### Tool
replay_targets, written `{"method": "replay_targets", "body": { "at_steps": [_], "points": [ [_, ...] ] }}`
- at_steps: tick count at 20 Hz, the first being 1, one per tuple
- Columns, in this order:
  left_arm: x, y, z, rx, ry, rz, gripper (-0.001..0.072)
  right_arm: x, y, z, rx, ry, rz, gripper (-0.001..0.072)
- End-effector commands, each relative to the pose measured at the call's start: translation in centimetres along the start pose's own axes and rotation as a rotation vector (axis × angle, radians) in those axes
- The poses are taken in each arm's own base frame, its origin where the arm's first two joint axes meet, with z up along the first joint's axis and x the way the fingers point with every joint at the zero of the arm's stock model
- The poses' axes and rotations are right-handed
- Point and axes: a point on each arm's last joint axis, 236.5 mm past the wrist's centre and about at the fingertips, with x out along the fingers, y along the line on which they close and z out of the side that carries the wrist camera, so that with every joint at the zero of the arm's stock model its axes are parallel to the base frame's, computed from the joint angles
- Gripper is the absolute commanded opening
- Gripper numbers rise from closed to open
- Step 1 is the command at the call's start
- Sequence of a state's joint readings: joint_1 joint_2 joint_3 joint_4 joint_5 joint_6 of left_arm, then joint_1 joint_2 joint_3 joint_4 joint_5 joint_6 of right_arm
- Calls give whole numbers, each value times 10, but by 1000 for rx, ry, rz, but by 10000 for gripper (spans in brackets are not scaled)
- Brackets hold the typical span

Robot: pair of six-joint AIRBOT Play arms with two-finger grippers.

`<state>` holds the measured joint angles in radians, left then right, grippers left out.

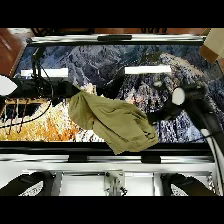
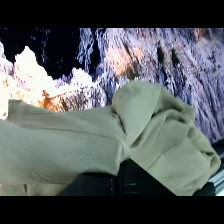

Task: Fold the shirts.

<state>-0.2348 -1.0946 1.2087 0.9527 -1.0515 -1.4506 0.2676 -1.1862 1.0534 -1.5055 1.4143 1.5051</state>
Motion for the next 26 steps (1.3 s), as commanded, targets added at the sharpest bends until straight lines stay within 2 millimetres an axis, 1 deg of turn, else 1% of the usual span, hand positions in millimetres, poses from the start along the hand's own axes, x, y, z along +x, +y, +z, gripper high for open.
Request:
{"method": "replay_targets", "body": {
  "at_steps": [1, 3, 6, 7, 8, 9, 10, 11, 12, 13, 14, 15, 16, 17, 18, 19, 20, 21, 22, 23, 24, 25, 26],
  "points": [
    [4, 7, -21, -13, 70, 9, 53, 53, 13, -15, 56, 123, 66, 649],
    [6, 9, -23, -16, 78, 11, 53, 71, 14, -12, 72, 150, 75, 649],
    [6, 9, -23, -17, 78, 11, 53, 93, 13, -13, 100, 205, 74, 647],
    [7, 9, -22, -17, 73, 12, 53, 98, 15, -16, 110, 224, 82, 563],
    [7, 10, -19, -14, 61, 14, 54, 100, 16, -17, 111, 234, 88, 133],
    [6, 12, -12, 4, 35, 21, 53, 98, 15, -15, 114, 227, 84, 69],
    [1, 14, -1, 38, 1, 32, 53, 92, 9, -9, 86, 202, 60, 66],
    [-8, 16, 14, 43, -42, 40, 53, 78, -4, 2, 50, 156, 7, 67],
    [-23, 16, 34, 46, -96, 47, 53, 56, -19, 20, 25, 86, -62, 67],
    [-44, 13, 59, 60, -167, 52, 53, 22, -36, 45, 2, -27, -142, 66],
    [-68, 1, 85, 80, -245, 42, 53, -20, -49, 72, -14, -161, -213, 66],
    [-98, -19, 112, 109, -337, 15, 54, -75, -56, 99, -54, -326, -266, 66],
    [-133, -46, 137, 152, -433, -23, 53, -133, -54, 119, -105, -492, -298, 66],
    [-168, -77, 155, 205, -523, -61, 54, -203, -48, 132, -130, -688, -324, 66],
    [-205, -110, 168, 262, -613, -102, 54, -269, -42, 134, -126, -871, -336, 66],
    [-247, -149, 174, 337, -704, -155, 54, -341, -31, 126, -122, -1075, -337, 66],
    [-285, -182, 174, 431, -789, -185, 54, -404, -19, 110, -123, -1265, -326, 66],
    [-323, -212, 168, 538, -879, -196, 54, -465, -5, 85, -126, -1463, -304, 66],
    [-356, -232, 163, 606, -967, -191, 54, -509, 3, 58, -114, -1613, -288, 66],
    [-386, -245, 157, 640, -1062, -184, 54, -541, 7, 30, -87, -1728, -266, 66],
    [-409, -251, 151, 643, -1138, -171, 54, -555, 9, 10, -62, -1781, -239, 66],
    [-427, -250, 146, 641, -1200, -140, 54, -559, 9, -6, -49, -1789, -227, 66],
    [-438, -246, 140, 642, -1240, -92, 54, -552, 9, -14, -45, -1754, -226, 66]
  ]
}}
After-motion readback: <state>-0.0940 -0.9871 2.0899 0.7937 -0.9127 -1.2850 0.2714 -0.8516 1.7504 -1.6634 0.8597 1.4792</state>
